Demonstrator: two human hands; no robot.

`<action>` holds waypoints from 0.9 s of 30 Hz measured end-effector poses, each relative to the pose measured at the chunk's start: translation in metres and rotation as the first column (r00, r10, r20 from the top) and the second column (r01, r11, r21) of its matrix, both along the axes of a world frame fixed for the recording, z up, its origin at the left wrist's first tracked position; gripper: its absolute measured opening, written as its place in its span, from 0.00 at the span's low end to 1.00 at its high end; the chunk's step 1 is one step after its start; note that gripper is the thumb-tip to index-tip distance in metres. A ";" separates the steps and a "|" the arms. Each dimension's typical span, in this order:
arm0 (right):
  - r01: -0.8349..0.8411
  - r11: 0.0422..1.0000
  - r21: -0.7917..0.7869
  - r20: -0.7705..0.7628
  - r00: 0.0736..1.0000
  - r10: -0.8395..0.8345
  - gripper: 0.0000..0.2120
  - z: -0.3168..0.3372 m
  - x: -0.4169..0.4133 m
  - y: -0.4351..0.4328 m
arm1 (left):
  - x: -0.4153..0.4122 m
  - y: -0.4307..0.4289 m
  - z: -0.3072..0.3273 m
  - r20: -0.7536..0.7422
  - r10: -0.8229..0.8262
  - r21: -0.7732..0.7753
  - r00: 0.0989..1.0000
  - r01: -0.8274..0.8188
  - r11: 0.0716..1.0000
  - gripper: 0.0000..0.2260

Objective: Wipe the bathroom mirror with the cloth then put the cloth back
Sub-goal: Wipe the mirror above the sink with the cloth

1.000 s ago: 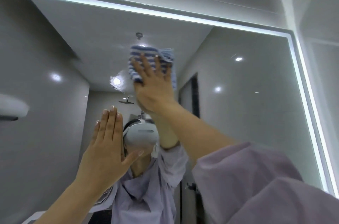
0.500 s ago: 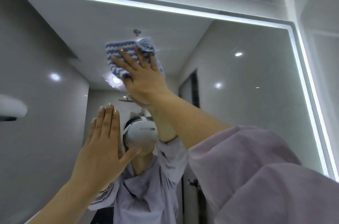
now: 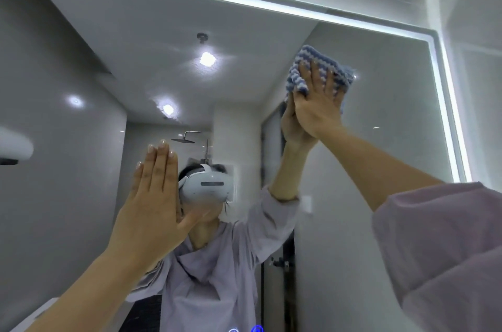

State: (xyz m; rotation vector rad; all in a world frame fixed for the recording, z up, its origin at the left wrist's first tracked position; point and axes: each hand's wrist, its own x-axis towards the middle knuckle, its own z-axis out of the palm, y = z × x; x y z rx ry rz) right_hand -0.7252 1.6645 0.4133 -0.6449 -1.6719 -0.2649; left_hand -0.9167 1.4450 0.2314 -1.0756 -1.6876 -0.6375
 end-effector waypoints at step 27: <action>0.090 0.980 0.175 0.204 0.971 -0.126 0.28 -0.111 0.035 0.020 | -0.017 0.011 0.002 -0.051 0.075 0.020 0.996 -0.074 0.997 0.47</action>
